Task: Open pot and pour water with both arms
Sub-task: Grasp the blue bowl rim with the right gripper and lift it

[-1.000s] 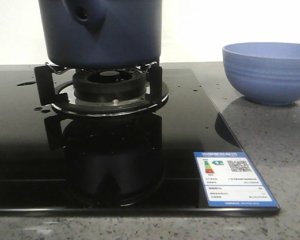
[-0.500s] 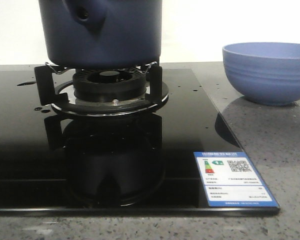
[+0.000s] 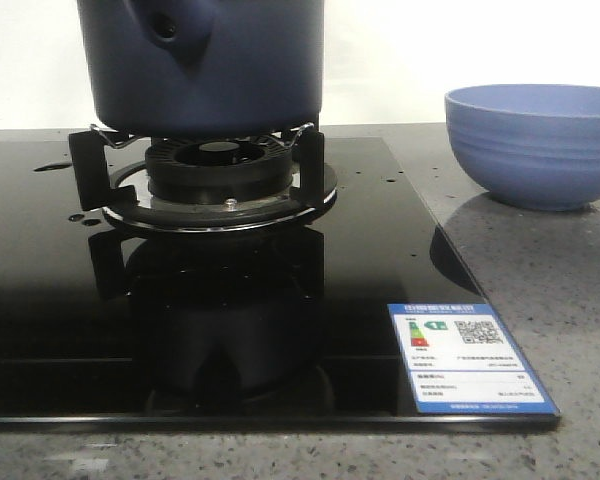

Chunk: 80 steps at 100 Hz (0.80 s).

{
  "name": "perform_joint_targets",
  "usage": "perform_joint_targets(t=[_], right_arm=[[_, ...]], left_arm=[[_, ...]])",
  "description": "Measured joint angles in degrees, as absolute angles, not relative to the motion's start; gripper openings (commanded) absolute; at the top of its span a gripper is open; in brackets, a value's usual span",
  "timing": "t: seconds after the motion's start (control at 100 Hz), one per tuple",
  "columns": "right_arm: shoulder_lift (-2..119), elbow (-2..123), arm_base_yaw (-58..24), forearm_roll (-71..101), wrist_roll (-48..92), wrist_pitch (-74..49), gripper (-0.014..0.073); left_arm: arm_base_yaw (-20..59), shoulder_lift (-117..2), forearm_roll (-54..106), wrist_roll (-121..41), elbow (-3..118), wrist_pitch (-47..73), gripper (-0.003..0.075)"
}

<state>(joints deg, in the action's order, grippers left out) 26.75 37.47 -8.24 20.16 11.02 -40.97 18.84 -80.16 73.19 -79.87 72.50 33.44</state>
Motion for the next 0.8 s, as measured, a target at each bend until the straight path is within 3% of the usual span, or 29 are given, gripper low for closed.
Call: perform_joint_targets(t=[0.3, 0.56, 0.8], right_arm=[[39.6, 43.1, -8.0, 17.4, 10.9, -43.5, 0.0512], [56.7, 58.2, -2.1, 17.2, 10.7, -48.3, 0.0512], [74.5, 70.6, 4.6, 14.5, 10.5, -57.5, 0.0512]], left_arm=[[7.3, -76.2, 72.3, -79.9, 72.6, 36.5, 0.0354], [-3.8, -73.2, 72.0, -79.5, 72.6, 41.8, 0.0354], [-6.6, -72.5, 71.9, -78.2, 72.6, 42.4, 0.0354]])
